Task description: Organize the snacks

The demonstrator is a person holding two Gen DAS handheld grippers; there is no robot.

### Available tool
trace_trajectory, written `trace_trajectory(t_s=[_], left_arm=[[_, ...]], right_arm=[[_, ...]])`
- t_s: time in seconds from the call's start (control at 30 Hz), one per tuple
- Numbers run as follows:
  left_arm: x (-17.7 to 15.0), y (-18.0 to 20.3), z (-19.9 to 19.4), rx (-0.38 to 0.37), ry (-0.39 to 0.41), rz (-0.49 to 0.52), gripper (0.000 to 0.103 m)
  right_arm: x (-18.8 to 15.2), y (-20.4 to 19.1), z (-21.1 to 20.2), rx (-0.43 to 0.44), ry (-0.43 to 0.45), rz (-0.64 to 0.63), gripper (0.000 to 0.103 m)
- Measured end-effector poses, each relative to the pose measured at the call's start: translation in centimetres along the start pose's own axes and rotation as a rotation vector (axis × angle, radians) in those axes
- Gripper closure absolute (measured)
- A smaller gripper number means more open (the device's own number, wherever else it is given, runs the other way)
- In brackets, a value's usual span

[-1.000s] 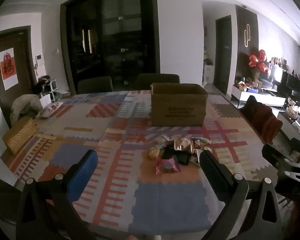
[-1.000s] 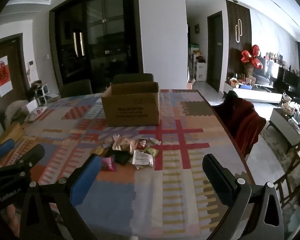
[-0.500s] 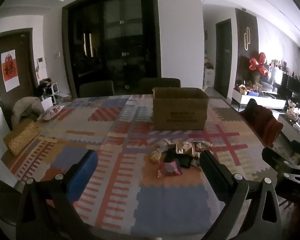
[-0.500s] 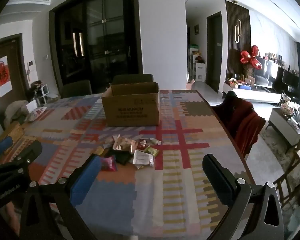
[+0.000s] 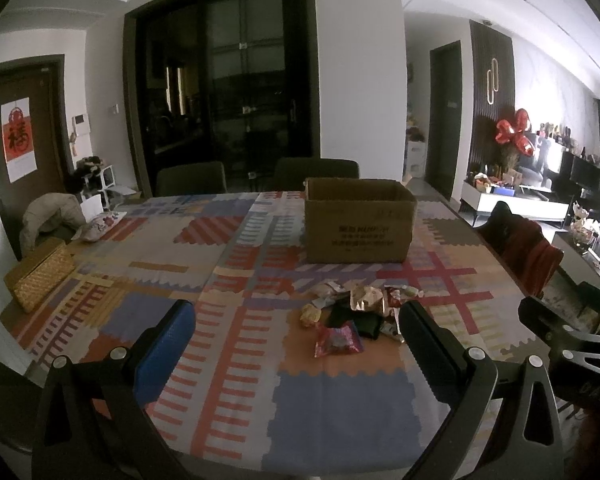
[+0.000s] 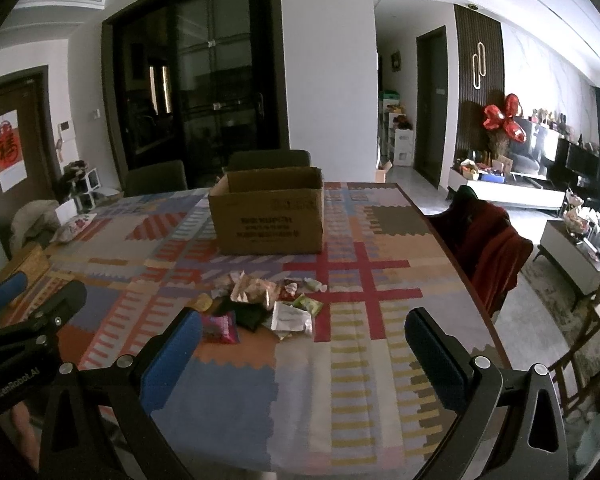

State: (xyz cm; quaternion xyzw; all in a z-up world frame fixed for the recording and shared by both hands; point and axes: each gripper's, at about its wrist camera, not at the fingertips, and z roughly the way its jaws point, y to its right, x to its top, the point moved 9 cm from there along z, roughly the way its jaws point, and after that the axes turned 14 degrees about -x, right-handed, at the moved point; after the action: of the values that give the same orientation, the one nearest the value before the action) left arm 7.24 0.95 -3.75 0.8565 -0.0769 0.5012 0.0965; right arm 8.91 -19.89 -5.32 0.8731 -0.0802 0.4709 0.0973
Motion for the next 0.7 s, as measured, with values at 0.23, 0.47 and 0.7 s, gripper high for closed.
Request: trace_trajectory(t_s=[0.23,0.47,0.7], left_arm=[[0.13,0.13,-0.05,-0.006,0.005,0.001,0.0],[0.33,0.59,0.33,-0.015,0.002,0.003,0.0],[0.29,0.61,0.33,-0.015,0.002,0.003,0.0]], right_arm=[[0.55,-0.29,-0.78,0.001,0.006,-0.001,0.0],[0.66,-0.42,-0.8,-0.001,0.006,0.0,0.0],[0.7,-0.32,-0.9,0.001,0.005,0.0,0.0]])
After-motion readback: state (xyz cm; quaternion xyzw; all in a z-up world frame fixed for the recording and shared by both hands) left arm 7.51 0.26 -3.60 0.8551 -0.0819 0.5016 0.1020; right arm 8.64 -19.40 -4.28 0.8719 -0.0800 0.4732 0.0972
